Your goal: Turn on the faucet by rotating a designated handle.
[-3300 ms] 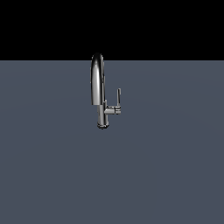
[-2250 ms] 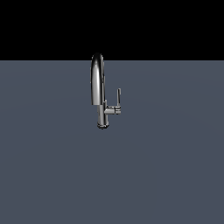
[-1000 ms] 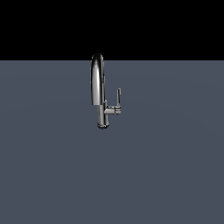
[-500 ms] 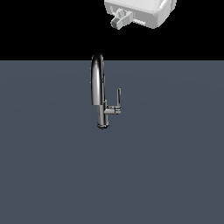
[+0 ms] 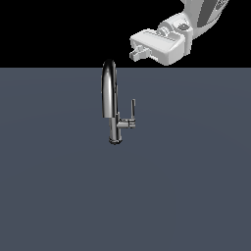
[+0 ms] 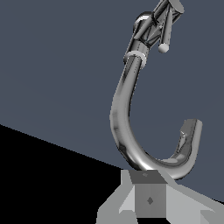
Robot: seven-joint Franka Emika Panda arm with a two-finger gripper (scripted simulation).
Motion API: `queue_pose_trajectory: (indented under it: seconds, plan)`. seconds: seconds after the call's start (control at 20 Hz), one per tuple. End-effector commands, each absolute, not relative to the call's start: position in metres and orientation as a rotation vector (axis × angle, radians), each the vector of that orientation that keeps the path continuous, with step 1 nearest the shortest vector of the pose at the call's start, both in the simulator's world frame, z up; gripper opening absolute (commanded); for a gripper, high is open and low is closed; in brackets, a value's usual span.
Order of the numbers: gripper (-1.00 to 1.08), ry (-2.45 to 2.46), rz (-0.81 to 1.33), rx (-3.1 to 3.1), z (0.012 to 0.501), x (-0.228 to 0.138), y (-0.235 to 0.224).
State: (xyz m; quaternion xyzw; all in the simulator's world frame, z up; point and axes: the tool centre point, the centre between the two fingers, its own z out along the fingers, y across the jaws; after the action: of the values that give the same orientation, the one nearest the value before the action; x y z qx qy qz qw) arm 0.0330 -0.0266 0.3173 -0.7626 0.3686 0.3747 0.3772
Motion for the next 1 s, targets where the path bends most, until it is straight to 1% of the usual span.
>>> queue_pose_trajectory:
  seconds: [0.0,0.3,0.55,0.95]
  plan:
    - [-1.0,0.982,1.0,-1.857,0.298,0.043,-0.03]
    - [-1.0,1.074,1.094,-1.618,0.247,0.063,-0.034]
    - [-1.0,1.133,1.153,-1.445,0.209,0.073,-0.034]
    - [-1.0,1.185,1.205,-1.263,0.169,0.079,-0.03]
